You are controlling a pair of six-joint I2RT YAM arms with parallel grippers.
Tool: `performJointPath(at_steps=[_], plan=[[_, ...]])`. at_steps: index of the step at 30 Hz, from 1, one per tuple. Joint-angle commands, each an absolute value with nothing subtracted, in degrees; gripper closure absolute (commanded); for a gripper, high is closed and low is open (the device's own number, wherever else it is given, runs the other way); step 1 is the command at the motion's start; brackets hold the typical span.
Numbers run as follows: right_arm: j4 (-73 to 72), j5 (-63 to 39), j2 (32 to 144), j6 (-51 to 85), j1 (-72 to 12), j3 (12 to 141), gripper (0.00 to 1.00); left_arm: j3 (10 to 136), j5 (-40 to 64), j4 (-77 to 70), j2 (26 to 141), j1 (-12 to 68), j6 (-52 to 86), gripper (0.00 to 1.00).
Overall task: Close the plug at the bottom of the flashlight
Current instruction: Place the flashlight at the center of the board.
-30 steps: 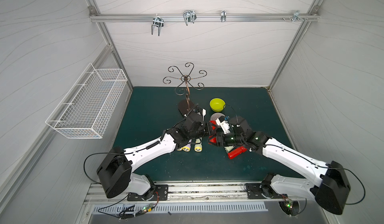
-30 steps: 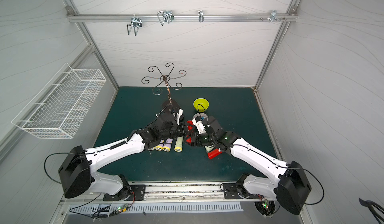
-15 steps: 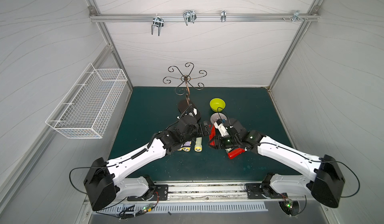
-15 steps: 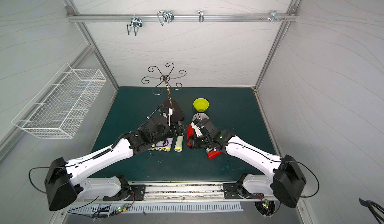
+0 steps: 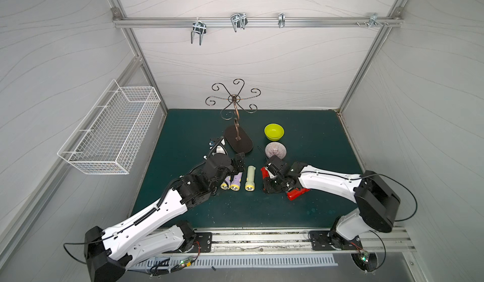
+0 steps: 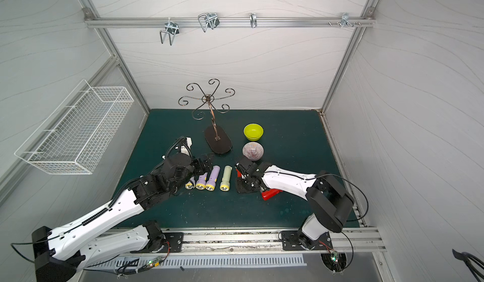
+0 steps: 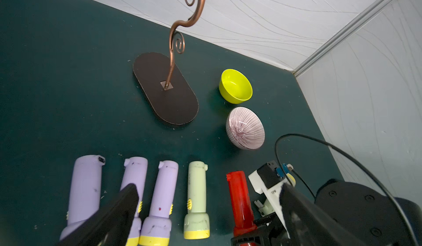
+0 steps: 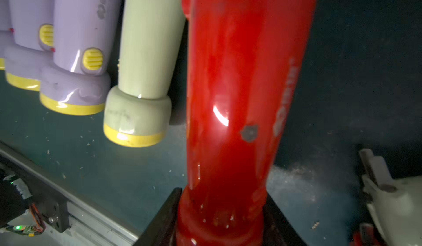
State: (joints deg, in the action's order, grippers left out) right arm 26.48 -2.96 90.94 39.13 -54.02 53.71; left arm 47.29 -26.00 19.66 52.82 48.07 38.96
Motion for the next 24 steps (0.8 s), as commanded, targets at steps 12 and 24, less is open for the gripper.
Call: performJointPath(at_steps=[12,24], plan=[[24.3,-7.3,99.9,44.6,-51.0,58.0,0.93,44.4,-29.4,21.5,46.0,48.1,36.5,0.00],[24.7,-11.3,102.1,44.5,-47.7,58.5,0.56,42.2,-30.6,22.2,41.4,48.1,35.2,0.00]])
